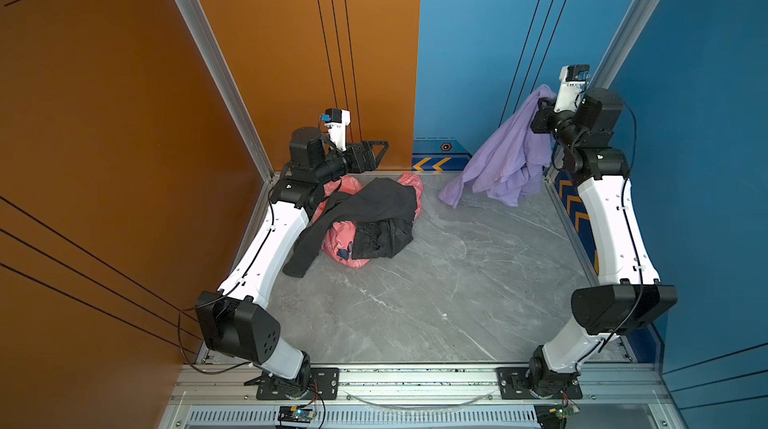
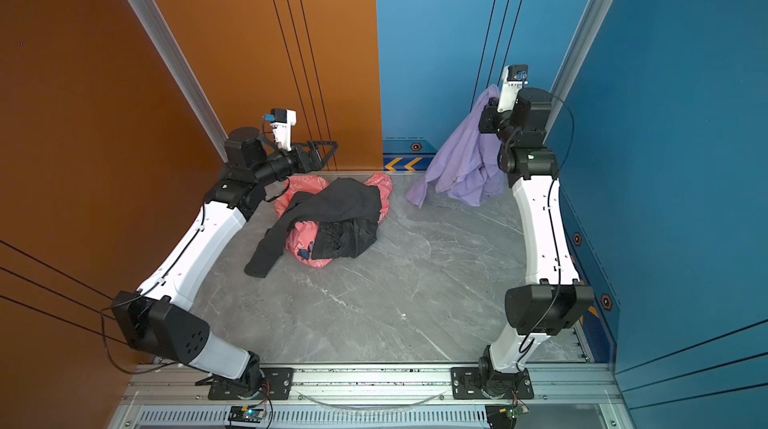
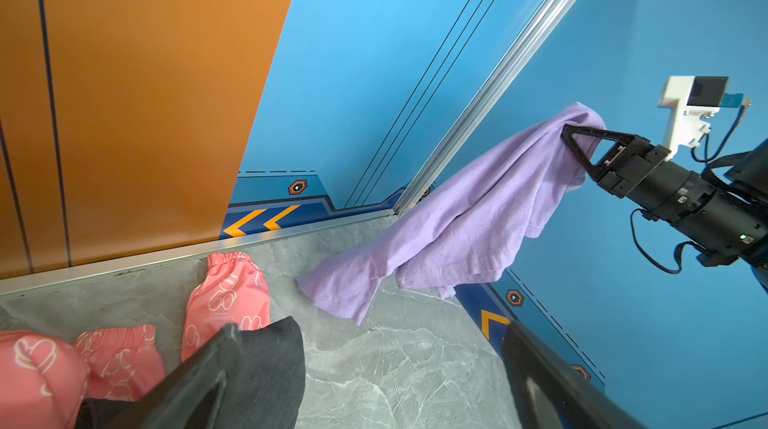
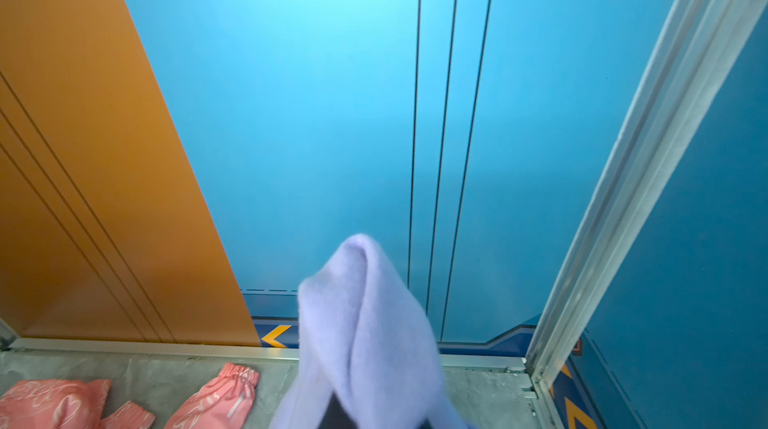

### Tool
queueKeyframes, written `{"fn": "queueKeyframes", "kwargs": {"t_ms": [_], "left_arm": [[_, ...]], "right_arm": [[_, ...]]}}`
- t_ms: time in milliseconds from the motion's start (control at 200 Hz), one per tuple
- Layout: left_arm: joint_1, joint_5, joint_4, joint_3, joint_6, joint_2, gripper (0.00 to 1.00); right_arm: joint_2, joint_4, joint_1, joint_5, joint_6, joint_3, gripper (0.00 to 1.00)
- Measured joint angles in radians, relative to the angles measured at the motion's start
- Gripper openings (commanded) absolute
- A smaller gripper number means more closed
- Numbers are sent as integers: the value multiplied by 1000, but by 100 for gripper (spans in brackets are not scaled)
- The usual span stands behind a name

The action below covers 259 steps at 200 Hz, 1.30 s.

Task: Pick out a specific cloth from the pile
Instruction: 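Open the left gripper and carry the lavender cloth away with the right gripper, then lower the lavender cloth to the floor and release it from the right gripper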

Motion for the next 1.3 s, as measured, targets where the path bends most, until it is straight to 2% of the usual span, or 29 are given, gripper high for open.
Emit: {"fn": "queueKeyframes", "kwargs": {"t_ms": [370, 606, 1056, 1296], "left_arm": [[6, -5, 21, -20, -23, -6, 98], [6, -7, 28, -20, -38, -6, 98], [5, -14, 38, -50, -43, -6, 98], [6, -23, 39, -65, -43, -8, 98]], "right_arm": [[0, -9, -29, 24, -3, 1, 0], [13, -23, -29, 5, 10, -53, 0], [244, -51, -29, -40, 35, -19, 0], [268, -45, -65, -34, 35, -2, 0]]}}
